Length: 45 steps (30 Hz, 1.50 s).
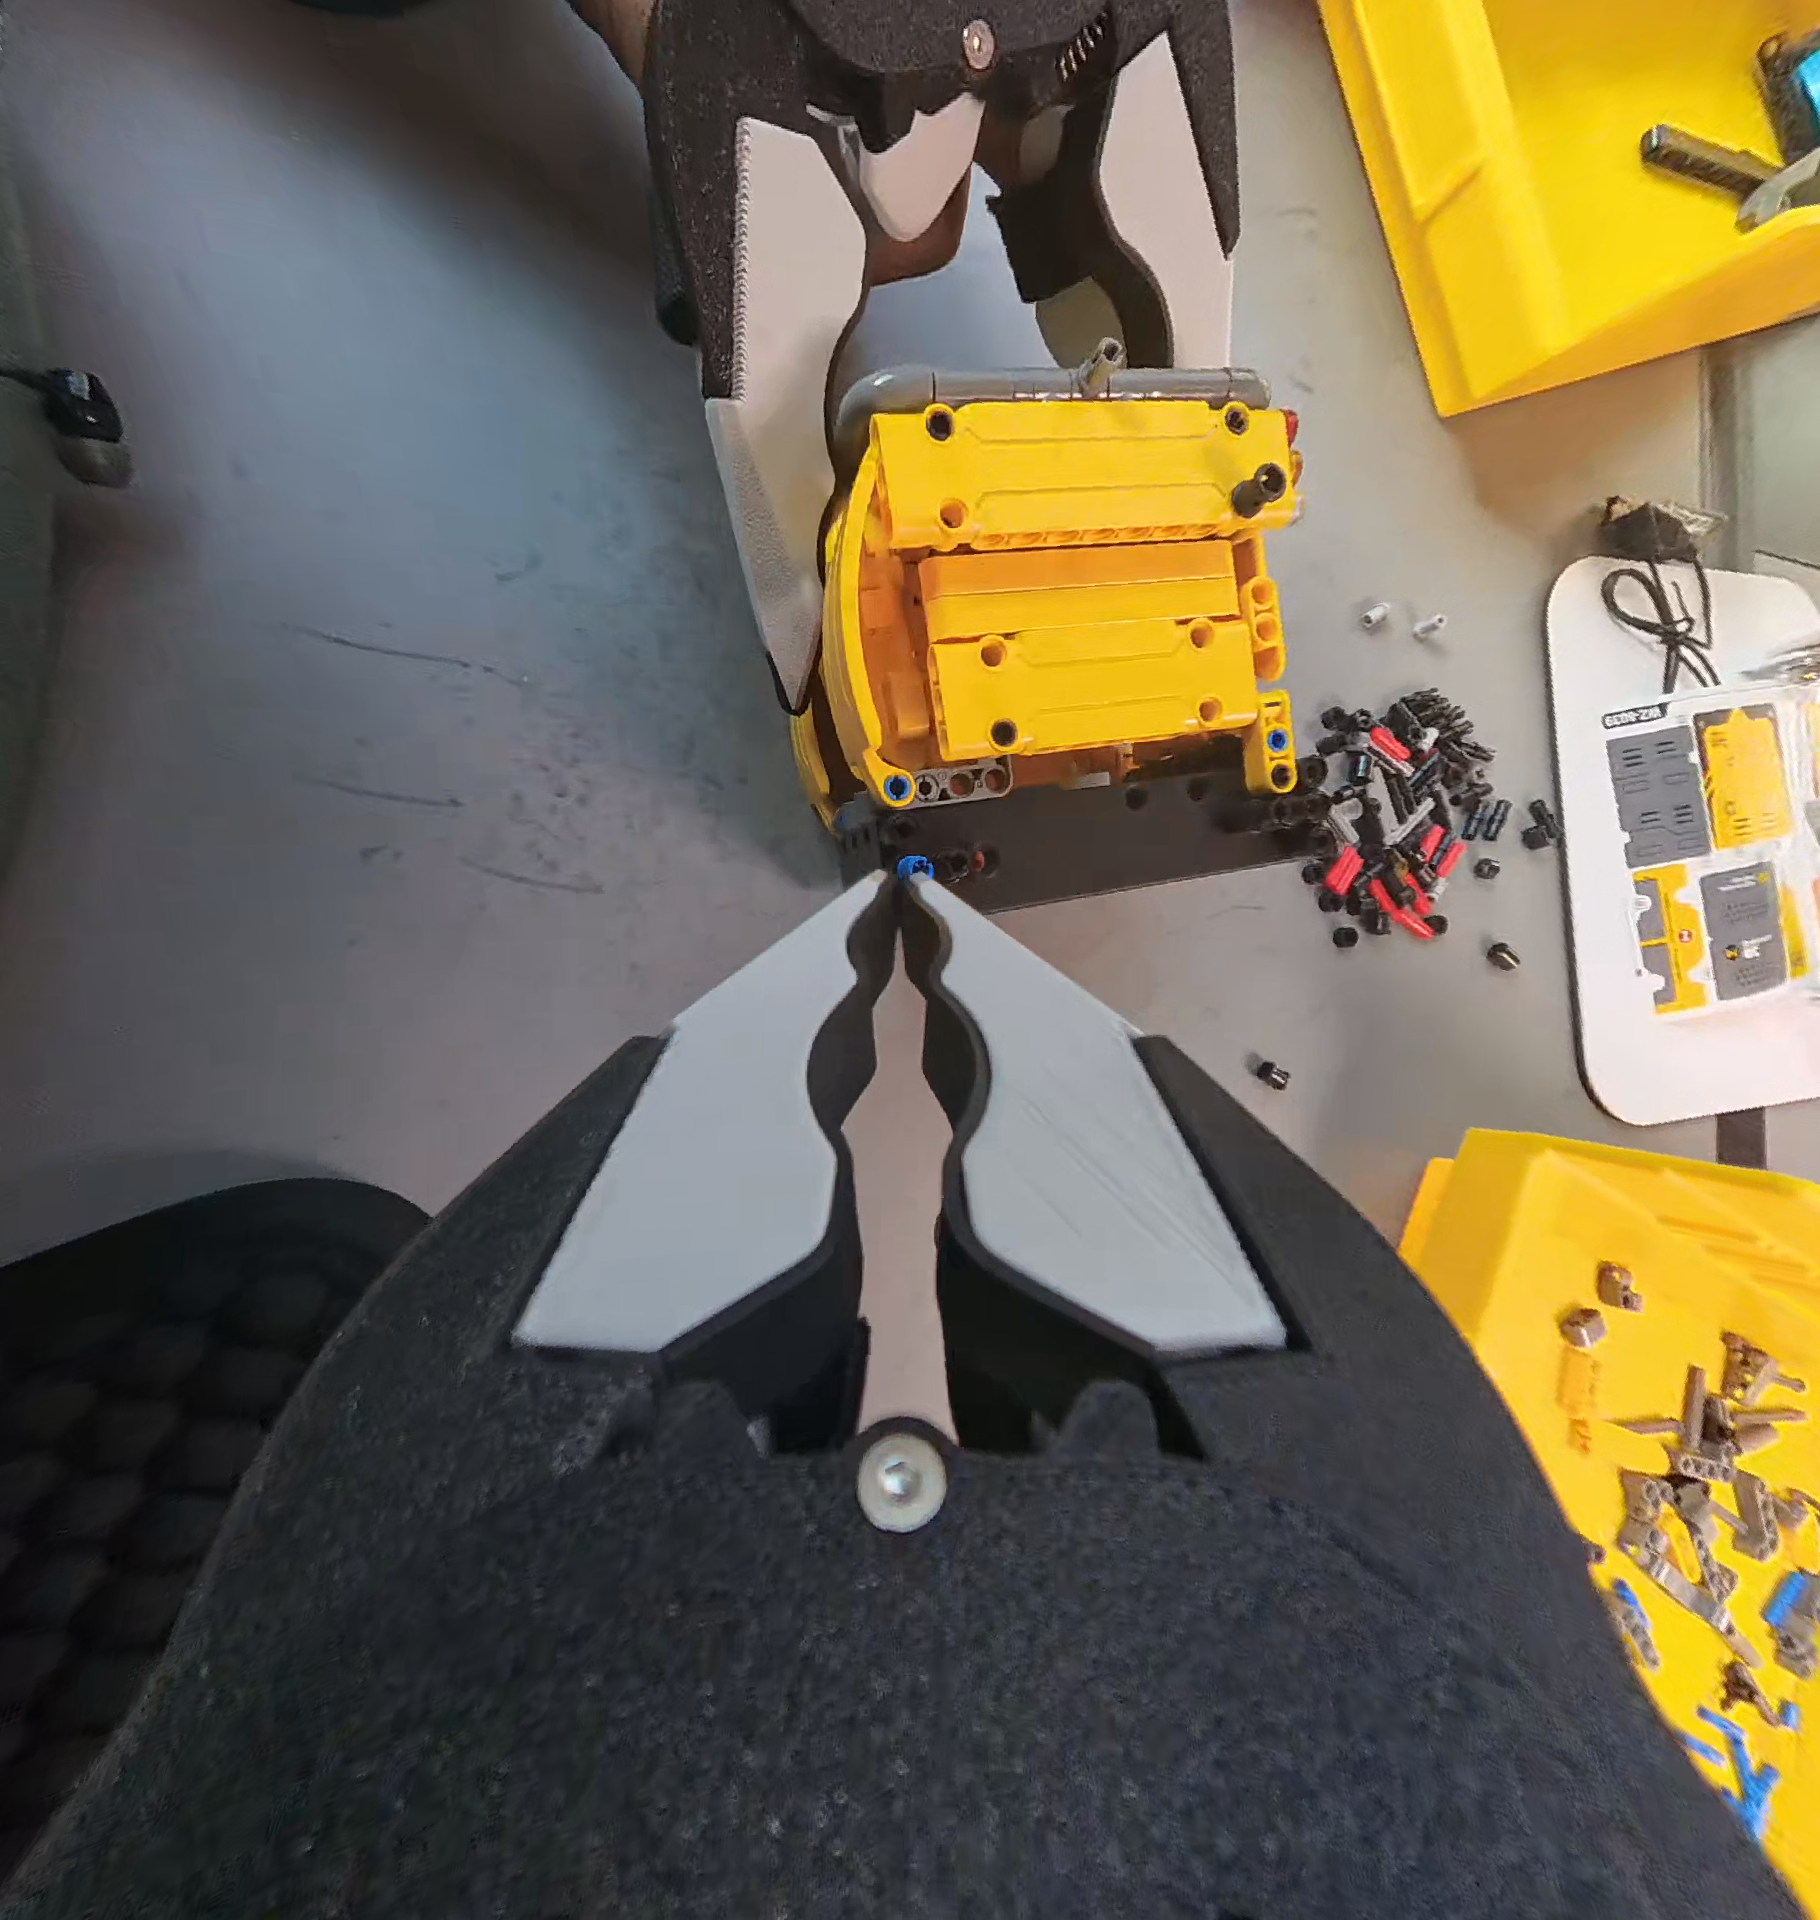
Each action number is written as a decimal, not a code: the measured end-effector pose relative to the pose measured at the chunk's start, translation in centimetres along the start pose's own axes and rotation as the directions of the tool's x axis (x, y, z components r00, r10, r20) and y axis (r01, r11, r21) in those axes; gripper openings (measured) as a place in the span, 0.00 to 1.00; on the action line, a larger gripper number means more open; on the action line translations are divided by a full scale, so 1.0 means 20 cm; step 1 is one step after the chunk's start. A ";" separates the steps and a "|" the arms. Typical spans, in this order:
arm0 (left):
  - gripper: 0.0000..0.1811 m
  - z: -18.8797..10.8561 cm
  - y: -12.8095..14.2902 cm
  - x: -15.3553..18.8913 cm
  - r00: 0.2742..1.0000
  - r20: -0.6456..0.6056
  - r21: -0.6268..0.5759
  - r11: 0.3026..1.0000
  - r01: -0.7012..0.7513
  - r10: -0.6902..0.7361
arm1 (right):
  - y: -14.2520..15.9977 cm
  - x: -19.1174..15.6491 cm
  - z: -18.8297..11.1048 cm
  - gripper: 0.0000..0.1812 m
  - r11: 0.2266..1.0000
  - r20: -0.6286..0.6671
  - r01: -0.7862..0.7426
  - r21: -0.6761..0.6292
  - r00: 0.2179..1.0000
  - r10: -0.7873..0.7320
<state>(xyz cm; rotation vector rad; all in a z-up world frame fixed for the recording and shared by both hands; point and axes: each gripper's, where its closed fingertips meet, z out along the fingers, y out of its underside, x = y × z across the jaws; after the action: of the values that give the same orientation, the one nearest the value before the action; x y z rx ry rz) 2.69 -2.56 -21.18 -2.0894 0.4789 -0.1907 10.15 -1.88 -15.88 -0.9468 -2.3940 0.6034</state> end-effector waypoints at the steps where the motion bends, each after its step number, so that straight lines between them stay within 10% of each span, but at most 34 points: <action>1: 0.68 0.00 0.00 0.00 1.000 0.002 0.001 1.000 0.004 -0.004 | 0.00 0.00 0.00 0.00 1.000 -0.004 0.006 -0.013 1.000 -0.006; 24: 0.66 -0.05 -0.04 -0.04 0.994 0.098 0.012 0.998 -0.054 0.052 | 0.03 0.00 0.09 0.00 0.915 0.079 0.312 -0.257 0.950 -0.302; 35: 0.65 -0.06 -0.02 -0.07 0.991 0.103 0.013 0.997 -0.082 0.081 | -0.02 0.00 0.09 0.00 0.989 -0.026 0.137 -0.059 0.990 -0.139; 45: 0.66 -0.05 0.02 -0.06 0.990 -0.037 0.038 0.990 -0.135 0.136 | -0.03 -0.01 0.10 0.21 0.942 -0.007 -0.124 0.313 0.991 0.133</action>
<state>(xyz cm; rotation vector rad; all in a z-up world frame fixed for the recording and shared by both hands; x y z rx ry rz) 1.19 -3.04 -20.88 -2.0132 0.6352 -0.1604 8.86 -2.87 -17.28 -0.9671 -2.1381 0.9785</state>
